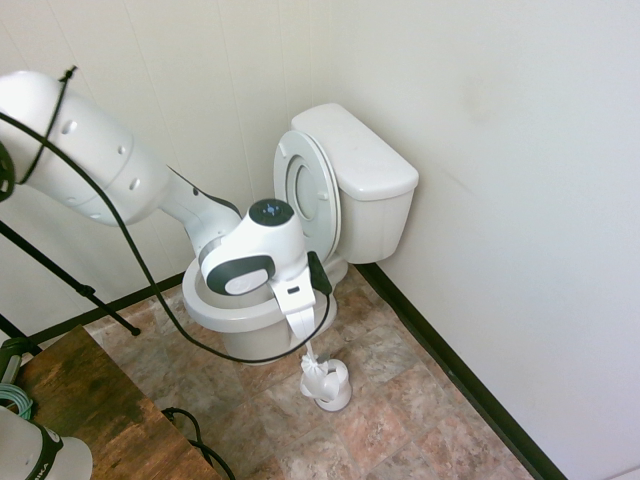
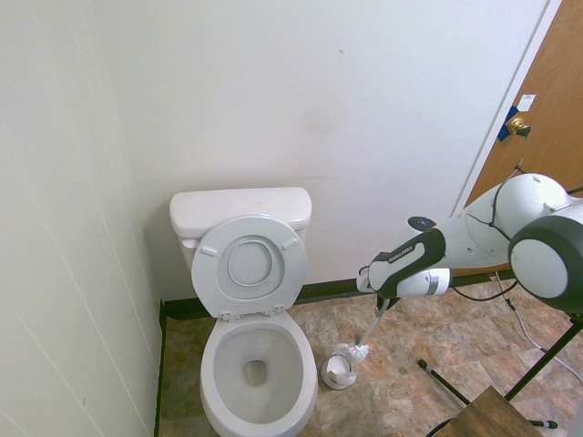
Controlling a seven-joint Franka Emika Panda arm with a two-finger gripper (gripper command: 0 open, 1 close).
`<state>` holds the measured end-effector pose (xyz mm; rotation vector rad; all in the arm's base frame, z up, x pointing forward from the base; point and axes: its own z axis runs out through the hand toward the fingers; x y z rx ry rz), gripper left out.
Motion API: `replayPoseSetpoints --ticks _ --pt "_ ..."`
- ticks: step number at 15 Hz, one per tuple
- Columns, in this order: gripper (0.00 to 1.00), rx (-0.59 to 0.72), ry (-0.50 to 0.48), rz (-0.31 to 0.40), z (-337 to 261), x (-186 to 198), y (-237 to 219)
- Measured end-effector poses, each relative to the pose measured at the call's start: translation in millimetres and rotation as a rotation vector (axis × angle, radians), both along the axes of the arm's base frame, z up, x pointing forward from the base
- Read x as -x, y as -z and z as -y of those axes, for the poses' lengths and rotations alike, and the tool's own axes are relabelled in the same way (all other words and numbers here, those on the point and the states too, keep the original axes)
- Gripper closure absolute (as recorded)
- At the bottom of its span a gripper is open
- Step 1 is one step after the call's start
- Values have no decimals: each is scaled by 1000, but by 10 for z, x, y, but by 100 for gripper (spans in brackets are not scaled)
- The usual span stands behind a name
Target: Clean the toilet
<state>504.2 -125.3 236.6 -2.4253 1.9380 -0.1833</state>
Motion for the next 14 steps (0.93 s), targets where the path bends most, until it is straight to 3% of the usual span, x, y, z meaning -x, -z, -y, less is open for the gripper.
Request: replayPoseSetpoints --ticks 9,14 --pt "100 46 -44 58 -1412 30 -1402" --pt "100 49 -55 81 -1577 82 -1563"
